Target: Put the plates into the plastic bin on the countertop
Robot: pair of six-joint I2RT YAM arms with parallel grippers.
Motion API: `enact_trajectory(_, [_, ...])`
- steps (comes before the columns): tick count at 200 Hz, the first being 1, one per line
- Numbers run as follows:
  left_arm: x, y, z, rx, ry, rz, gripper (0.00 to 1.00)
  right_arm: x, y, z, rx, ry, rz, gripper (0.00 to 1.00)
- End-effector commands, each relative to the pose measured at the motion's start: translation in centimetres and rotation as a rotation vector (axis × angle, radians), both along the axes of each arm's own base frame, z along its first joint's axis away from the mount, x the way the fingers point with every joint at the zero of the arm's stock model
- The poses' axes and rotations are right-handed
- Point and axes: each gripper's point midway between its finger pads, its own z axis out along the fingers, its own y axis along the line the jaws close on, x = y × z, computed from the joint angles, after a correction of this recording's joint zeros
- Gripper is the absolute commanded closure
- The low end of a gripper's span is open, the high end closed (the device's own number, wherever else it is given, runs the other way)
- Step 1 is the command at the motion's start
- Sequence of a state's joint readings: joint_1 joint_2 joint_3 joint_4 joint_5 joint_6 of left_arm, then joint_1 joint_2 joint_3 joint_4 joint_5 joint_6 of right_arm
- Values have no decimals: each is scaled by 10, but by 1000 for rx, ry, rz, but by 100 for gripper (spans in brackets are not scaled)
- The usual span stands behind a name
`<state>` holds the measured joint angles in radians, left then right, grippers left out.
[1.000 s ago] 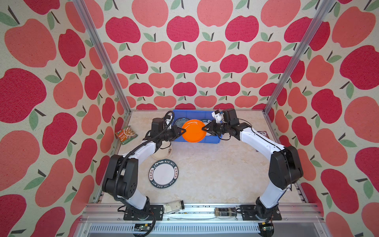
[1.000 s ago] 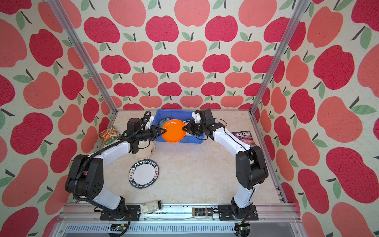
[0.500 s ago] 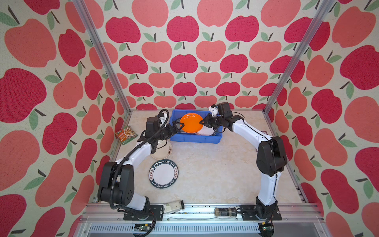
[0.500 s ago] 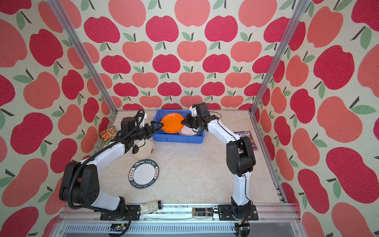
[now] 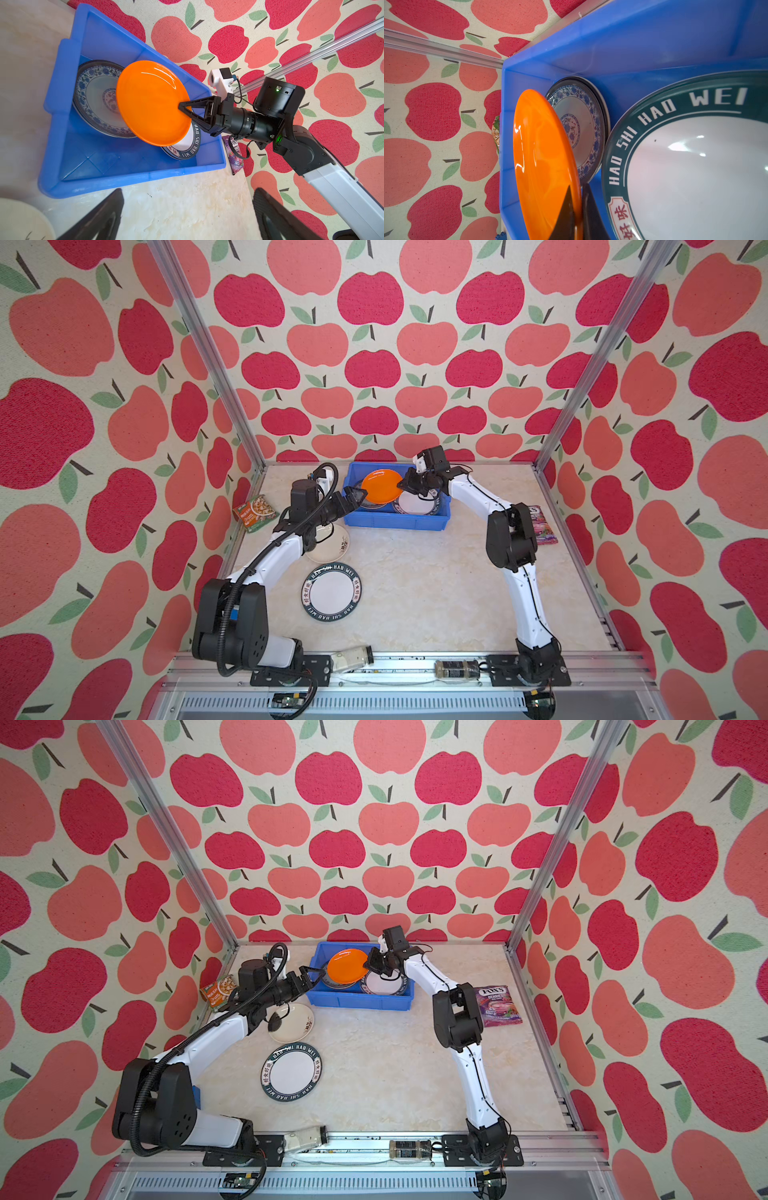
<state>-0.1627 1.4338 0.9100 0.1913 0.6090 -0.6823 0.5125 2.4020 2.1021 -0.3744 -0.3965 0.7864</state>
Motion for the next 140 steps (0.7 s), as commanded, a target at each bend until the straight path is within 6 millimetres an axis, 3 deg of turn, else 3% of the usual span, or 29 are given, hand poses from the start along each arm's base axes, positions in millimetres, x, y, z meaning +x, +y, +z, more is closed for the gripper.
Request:
enact_trajectory(1, [2, 4, 0, 4, -23, 7, 1, 4, 15, 1, 17, 2, 6, 100])
enact_trajectory(42, [2, 6, -4, -2, -13, 11, 1, 10, 31, -10, 26, 16, 9, 100])
enact_trajectory(140, [2, 15, -13, -8, 9, 21, 1, 17, 44, -41, 7, 55, -2, 100])
